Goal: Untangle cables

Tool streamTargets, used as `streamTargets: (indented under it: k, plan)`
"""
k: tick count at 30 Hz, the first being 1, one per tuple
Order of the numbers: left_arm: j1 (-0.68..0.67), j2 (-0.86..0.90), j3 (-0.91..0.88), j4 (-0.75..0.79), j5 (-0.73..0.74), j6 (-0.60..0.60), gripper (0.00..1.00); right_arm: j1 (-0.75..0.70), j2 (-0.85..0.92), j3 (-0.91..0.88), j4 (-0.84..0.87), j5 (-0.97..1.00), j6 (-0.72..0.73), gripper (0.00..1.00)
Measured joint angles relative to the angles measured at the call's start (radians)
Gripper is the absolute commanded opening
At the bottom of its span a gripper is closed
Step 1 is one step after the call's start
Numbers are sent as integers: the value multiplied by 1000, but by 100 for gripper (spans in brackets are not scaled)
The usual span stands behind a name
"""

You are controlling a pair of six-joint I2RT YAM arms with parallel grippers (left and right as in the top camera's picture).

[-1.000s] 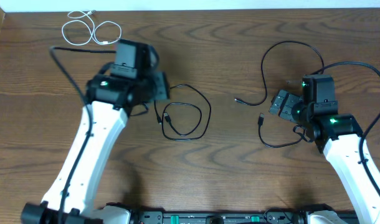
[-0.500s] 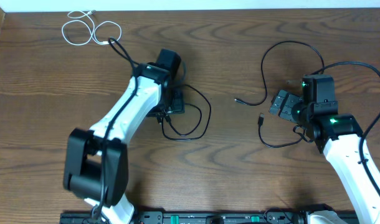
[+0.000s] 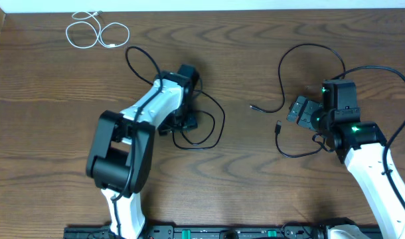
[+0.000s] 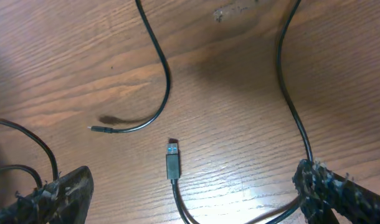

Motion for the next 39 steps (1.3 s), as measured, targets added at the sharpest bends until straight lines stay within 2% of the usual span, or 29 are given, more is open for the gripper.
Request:
streamTargets:
  k: [1,2,3,5,12,15,17,20,31,35,39]
  plan:
    - [-5,2,3,-6,2,-1,69,0,0,0,0,0,0,99]
    - [-11,3,3,-7,5,-3,64,0,0,0,0,0,0,99]
    - [-14,3,3,-7,8,-4,49,0,0,0,0,0,0,99]
    - [-19,5,3,-6,17,-7,38,0,0,0,0,0,0,99]
    - [-22,9,3,-6,22,-6,38,0,0,0,0,0,0,99]
    - [-22,9,2,-7,24,-5,33,0,0,0,0,0,0,99]
    - [-22,10,2,-7,32,-6,26,0,0,0,0,0,0,99]
    - [-22,11,2,-7,50,-9,8,0,0,0,0,0,0,99]
    - [-21,14,21,-47,70,35,7,0,0,0,0,0,0,99]
    - [-1,-8,122,-69,73,77,7,0,0,0,0,0,0,99]
    - [53,-122,266,-42,77,103,8,0,0,0,0,0,0,99]
